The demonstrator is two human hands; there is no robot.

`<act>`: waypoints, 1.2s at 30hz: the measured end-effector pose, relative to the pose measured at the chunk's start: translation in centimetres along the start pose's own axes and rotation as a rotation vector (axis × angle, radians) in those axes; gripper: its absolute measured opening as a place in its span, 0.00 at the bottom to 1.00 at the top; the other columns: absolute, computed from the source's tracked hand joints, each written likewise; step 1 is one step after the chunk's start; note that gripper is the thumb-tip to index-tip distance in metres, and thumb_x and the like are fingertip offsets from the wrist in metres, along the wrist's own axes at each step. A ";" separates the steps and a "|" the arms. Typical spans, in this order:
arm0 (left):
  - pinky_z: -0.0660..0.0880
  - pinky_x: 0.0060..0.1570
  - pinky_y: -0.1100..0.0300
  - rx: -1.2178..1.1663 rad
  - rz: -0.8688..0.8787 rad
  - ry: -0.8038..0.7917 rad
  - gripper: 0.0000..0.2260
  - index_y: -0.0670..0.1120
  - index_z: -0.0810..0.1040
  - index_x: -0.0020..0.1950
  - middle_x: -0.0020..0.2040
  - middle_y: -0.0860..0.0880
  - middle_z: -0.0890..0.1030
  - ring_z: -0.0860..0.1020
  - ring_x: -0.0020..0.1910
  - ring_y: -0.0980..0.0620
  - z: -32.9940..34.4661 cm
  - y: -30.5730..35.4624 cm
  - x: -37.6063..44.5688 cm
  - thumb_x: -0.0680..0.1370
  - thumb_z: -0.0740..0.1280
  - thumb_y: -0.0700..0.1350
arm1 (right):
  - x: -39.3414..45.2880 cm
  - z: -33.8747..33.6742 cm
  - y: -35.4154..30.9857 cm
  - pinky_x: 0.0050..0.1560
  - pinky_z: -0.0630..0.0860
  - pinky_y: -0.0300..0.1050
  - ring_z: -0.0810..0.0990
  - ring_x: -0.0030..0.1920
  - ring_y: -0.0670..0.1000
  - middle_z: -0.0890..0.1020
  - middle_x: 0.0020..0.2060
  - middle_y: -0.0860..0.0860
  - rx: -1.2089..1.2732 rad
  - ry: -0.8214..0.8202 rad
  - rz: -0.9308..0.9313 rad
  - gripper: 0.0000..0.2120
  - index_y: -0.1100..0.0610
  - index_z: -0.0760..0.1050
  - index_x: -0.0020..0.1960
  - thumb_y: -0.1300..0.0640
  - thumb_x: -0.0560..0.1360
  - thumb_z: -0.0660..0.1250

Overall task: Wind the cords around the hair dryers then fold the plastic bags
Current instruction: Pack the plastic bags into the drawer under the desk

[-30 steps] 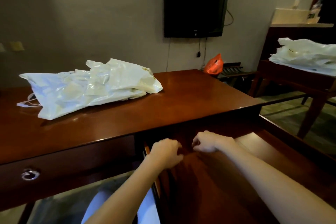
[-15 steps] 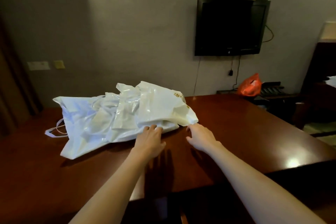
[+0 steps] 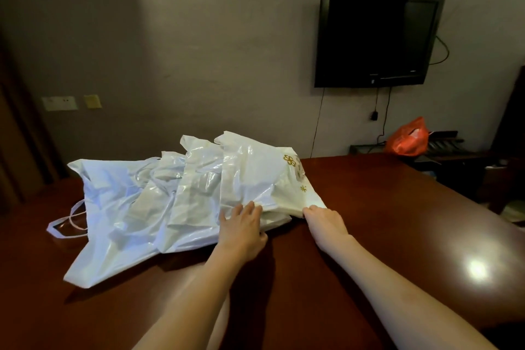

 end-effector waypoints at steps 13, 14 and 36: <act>0.62 0.68 0.46 -0.016 0.024 0.040 0.19 0.48 0.71 0.68 0.68 0.49 0.73 0.67 0.70 0.47 -1.5 5.0 -6.7 0.80 0.58 0.54 | -10.9 -1.2 3.2 0.49 0.76 0.43 0.79 0.52 0.51 0.79 0.53 0.53 0.011 0.091 -0.074 0.09 0.56 0.77 0.57 0.59 0.80 0.61; 0.64 0.65 0.48 -0.029 0.025 0.073 0.18 0.47 0.73 0.65 0.65 0.48 0.75 0.69 0.67 0.47 -2.0 5.5 -7.4 0.80 0.57 0.54 | -12.5 -1.5 3.6 0.49 0.76 0.42 0.79 0.52 0.51 0.78 0.53 0.53 0.044 0.114 -0.074 0.10 0.56 0.77 0.57 0.56 0.80 0.61; 0.46 0.68 0.25 -0.198 0.041 -0.172 0.36 0.62 0.45 0.79 0.81 0.49 0.45 0.44 0.79 0.37 0.3 11.0 -9.0 0.75 0.51 0.73 | -16.8 -0.5 12.0 0.63 0.67 0.55 0.68 0.68 0.60 0.69 0.69 0.58 1.410 -0.149 0.773 0.39 0.62 0.60 0.74 0.39 0.73 0.67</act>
Point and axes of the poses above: each hand's wrist, its own x-axis towards the middle knuckle, its own z-axis out of the palm, y = z × x, the point moved 9 cm from there along x, towards the middle knuckle
